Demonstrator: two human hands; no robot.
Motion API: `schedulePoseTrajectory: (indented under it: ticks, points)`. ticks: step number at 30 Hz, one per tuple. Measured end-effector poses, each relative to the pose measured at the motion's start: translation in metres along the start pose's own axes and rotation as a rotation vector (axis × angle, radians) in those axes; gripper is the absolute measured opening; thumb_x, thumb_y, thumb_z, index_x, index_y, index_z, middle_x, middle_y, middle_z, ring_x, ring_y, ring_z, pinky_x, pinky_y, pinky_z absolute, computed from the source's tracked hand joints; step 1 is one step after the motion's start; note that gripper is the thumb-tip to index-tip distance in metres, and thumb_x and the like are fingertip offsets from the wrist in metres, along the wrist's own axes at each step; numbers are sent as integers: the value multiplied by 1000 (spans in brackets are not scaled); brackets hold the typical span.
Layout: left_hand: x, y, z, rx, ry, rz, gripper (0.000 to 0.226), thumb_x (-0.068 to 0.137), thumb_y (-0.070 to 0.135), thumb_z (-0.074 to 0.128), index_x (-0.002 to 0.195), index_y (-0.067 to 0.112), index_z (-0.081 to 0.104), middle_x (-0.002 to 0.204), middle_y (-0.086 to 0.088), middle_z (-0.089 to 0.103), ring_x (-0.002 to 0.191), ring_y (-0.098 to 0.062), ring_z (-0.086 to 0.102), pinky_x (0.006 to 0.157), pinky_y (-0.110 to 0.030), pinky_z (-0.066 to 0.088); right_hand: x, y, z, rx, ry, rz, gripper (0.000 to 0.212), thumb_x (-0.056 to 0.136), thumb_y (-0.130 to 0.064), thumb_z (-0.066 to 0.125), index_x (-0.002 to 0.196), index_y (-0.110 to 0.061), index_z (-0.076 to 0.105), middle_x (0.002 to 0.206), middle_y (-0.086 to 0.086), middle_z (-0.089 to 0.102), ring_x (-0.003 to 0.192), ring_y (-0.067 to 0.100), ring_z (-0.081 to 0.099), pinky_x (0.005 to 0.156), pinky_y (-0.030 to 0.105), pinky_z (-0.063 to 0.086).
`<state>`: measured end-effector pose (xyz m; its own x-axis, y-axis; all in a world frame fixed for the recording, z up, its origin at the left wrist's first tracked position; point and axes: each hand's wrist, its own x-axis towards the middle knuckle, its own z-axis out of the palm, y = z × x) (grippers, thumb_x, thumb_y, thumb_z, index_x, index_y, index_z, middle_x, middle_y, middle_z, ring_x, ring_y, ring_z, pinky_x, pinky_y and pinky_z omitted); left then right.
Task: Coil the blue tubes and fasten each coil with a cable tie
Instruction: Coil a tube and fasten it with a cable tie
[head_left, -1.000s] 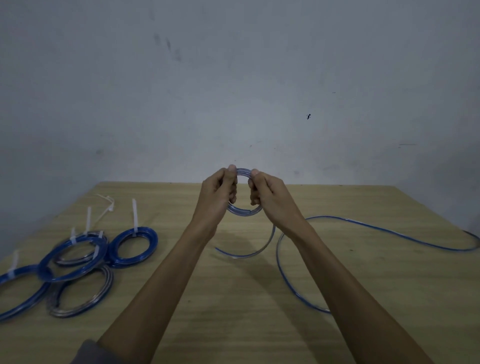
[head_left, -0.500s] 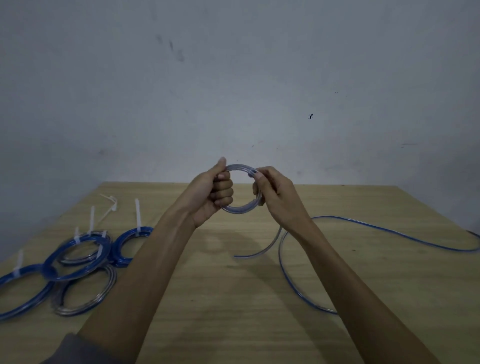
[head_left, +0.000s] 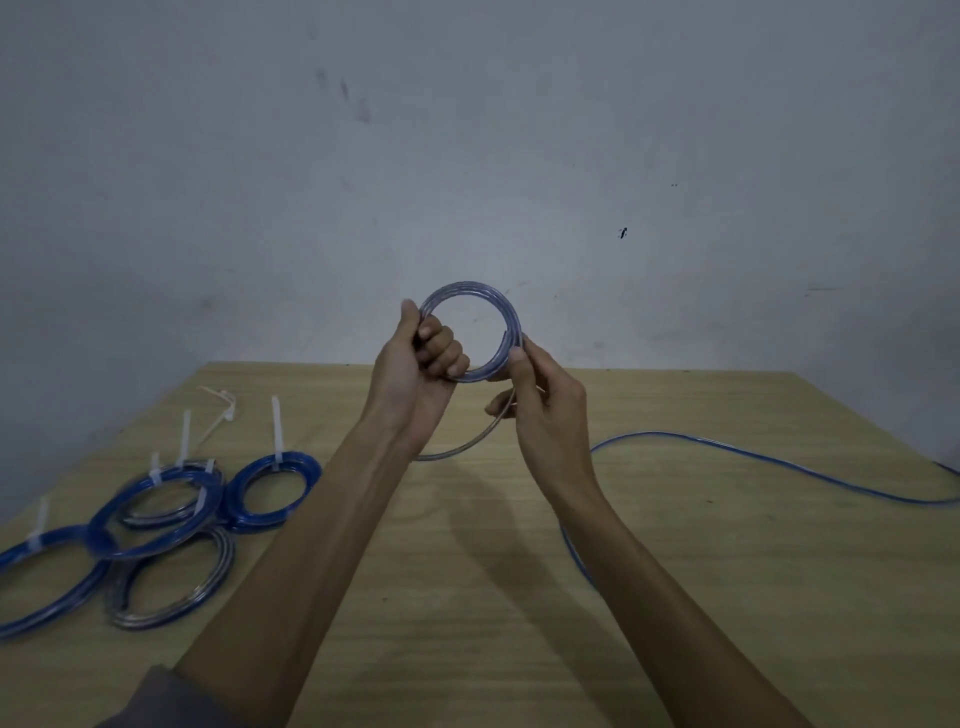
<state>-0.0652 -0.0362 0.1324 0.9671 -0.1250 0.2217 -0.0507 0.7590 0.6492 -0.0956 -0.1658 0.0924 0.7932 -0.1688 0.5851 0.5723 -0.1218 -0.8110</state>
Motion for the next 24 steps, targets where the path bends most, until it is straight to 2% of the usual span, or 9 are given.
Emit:
schedulePoseTrajectory:
  ticks: [2, 5, 9, 12, 15, 17, 19, 22, 24]
  points:
    - [-1, -4, 0, 24, -27, -25, 49, 108, 44, 30, 68, 18, 36, 53, 6, 21, 45, -10, 20, 52, -23, 28, 1, -1, 0, 61, 29, 65, 29, 107, -25, 47, 117, -9, 69, 79, -1, 62, 55, 14, 61, 61, 36, 58]
    - [-2, -3, -2, 121, -69, -98, 47, 109, 42, 30, 70, 17, 37, 56, 5, 25, 50, -12, 27, 62, -26, 34, 6, 4, -5, 132, 73, 161, 29, 107, -22, 49, 100, -3, 69, 74, 13, 63, 52, 14, 55, 59, 36, 53]
    - [-4, 8, -5, 427, -151, -177, 45, 109, 39, 29, 72, 15, 40, 60, 1, 36, 63, -19, 52, 88, -35, 41, 13, 10, -19, 163, 51, 230, 28, 104, -21, 54, 96, -1, 73, 64, 3, 57, 55, 12, 51, 61, 34, 48]
    - [-10, 6, -4, 430, -183, -124, 45, 110, 38, 25, 73, 15, 40, 60, 0, 38, 73, -23, 59, 93, -38, 40, 14, 8, -20, 273, 28, 302, 27, 103, -18, 56, 100, 2, 74, 73, 7, 59, 60, 11, 51, 61, 25, 50]
    - [-19, -7, 4, 250, -187, -49, 46, 109, 41, 22, 73, 16, 38, 57, 0, 39, 72, -24, 61, 87, -36, 45, 8, 0, -7, 453, 30, 426, 22, 102, -14, 58, 96, 0, 74, 71, 4, 59, 59, 10, 50, 59, 22, 49]
    - [-25, -16, 12, 228, -153, 10, 46, 109, 42, 22, 73, 17, 36, 51, 1, 38, 56, -19, 56, 66, -28, 47, -1, -4, 2, 519, 13, 493, 20, 100, -10, 58, 92, -2, 74, 69, 3, 59, 60, 11, 51, 59, 22, 50]
    - [-30, -20, 16, 251, -79, 91, 45, 109, 41, 26, 72, 18, 36, 46, 5, 28, 39, -10, 31, 44, -23, 28, -9, -4, 7, 450, -5, 478, 25, 103, -10, 52, 94, 2, 72, 75, 7, 65, 65, 15, 58, 65, 23, 54]
    - [-32, -19, 16, 169, -4, 115, 45, 108, 40, 31, 69, 20, 36, 47, 9, 20, 43, -8, 10, 46, -27, 8, -24, -1, 10, 141, -54, 263, 28, 108, -13, 41, 119, -3, 64, 89, 8, 71, 74, 24, 71, 76, 35, 61]
    - [-31, -16, 15, 138, 23, 118, 45, 108, 39, 31, 68, 20, 35, 48, 9, 18, 48, -11, 6, 48, -28, 7, -35, 2, 12, -57, -74, 124, 41, 109, -16, 37, 150, -22, 39, 87, -8, 69, 73, 16, 71, 75, 34, 60]
